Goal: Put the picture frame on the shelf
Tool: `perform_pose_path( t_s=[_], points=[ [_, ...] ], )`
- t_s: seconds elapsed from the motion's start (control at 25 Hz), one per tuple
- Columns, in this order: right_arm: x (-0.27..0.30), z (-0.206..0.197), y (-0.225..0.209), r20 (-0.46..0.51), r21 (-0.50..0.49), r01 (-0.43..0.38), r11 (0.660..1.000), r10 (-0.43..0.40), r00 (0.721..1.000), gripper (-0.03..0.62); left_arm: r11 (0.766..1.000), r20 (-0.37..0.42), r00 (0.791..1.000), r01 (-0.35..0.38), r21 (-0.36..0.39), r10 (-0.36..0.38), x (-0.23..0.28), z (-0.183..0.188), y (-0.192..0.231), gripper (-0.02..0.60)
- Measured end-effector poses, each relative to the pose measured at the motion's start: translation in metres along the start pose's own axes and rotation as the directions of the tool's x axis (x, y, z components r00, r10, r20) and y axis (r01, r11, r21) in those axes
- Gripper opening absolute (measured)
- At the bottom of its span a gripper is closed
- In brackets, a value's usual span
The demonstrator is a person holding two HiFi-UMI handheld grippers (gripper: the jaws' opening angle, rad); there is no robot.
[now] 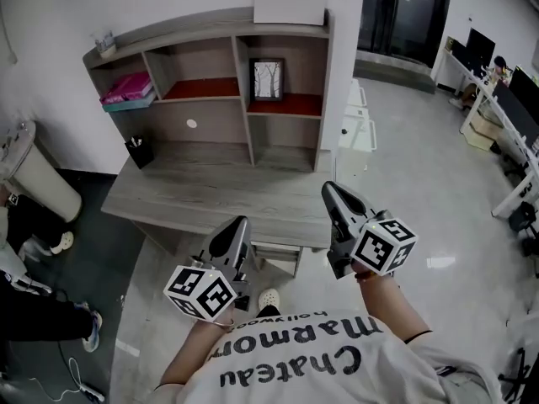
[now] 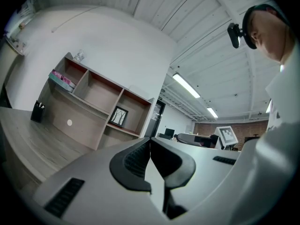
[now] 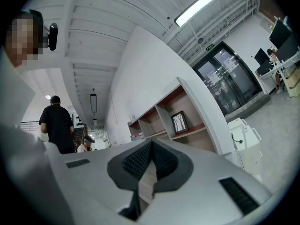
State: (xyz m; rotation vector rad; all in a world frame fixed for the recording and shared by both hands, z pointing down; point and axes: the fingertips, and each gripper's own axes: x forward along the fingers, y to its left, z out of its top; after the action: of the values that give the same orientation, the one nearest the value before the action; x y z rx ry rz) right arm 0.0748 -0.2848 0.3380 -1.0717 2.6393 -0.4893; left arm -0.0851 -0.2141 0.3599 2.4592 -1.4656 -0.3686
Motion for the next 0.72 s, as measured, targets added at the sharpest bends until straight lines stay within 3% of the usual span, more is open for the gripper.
perform_pose_path(
  t_s=[0.72],
  points=[
    [-0.097,-0.021,0.034,-0.018,0.018,0.017,1.000,-0.016,1.000,0.006,1.000,-0.025,1.000,0.006,0.008,-0.005,-0.071,-0.033,-0.077,0.017]
  ],
)
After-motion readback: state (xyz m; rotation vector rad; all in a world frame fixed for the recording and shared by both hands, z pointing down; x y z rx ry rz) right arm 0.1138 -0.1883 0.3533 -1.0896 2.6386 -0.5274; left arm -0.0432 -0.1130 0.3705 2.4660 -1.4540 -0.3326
